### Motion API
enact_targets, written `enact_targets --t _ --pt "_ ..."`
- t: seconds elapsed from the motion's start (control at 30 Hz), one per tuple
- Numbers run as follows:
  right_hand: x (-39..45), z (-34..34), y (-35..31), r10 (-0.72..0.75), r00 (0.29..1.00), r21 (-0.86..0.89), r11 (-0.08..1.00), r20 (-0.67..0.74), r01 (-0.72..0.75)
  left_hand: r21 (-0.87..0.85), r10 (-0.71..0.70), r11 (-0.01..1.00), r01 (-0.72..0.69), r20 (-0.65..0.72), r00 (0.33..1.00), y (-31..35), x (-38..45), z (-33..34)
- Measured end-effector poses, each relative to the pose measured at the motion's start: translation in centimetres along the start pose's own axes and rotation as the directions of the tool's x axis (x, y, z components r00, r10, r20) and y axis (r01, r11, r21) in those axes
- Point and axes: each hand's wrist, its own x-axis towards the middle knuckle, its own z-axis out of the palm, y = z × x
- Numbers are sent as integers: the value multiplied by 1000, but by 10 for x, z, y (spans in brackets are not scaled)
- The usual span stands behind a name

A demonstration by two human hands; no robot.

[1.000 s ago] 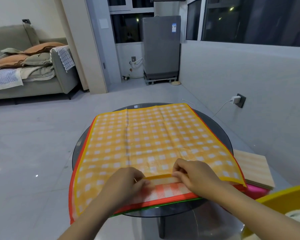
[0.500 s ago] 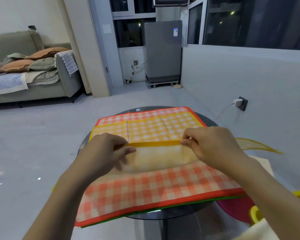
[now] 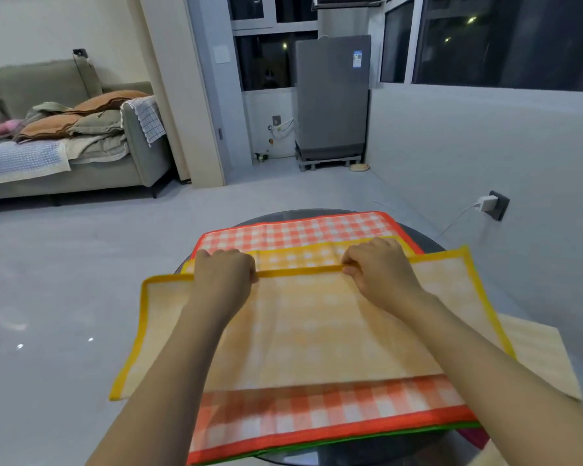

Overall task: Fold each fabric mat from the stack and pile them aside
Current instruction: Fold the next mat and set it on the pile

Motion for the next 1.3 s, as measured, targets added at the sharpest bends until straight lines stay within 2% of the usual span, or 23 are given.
enact_targets --t 0.1,0.23,0.33,0.43,0.53,0.67,0.8,0.9,1.07,1.2,1.3 --pt "-2 30 4 29 990 48 998 135 -35 69 -12 998 -2 207 978 5 4 29" --pt "-6 51 5 37 971 80 995 236 -58 101 -34 995 3 305 952 5 4 47" --pt "-5 53 5 52 962 47 997 268 -67 105 -29 994 -2 296 955 7 0 48" --pt "-9 47 3 56 961 -6 998 270 -56 86 -5 996 -14 216 976 16 -12 48" --pt "-23 39 -13 -3 971 33 999 240 -5 -62 113 992 -105 134 985 37 -39 49" --pt "-55 36 -46 -64 930 144 989 362 12 -193 167 973 -124 228 959 62 -77 57" --pt "-78 43 -49 -54 861 125 992 505 -11 -236 126 970 -62 267 955 61 -89 75" --pt "-84 39 -37 -59 838 90 996 542 11 -251 115 967 -48 258 959 59 -92 76" --pt "-92 26 3 88 854 -14 995 513 -95 -253 117 966 -52 246 962 58 -94 79" --pt "-100 16 44 247 836 -138 969 490 -206 -250 127 966 -65 242 962 58 -93 80" --pt "-104 10 66 308 826 -175 951 472 -255 -246 123 967 -62 241 963 59 -93 81"
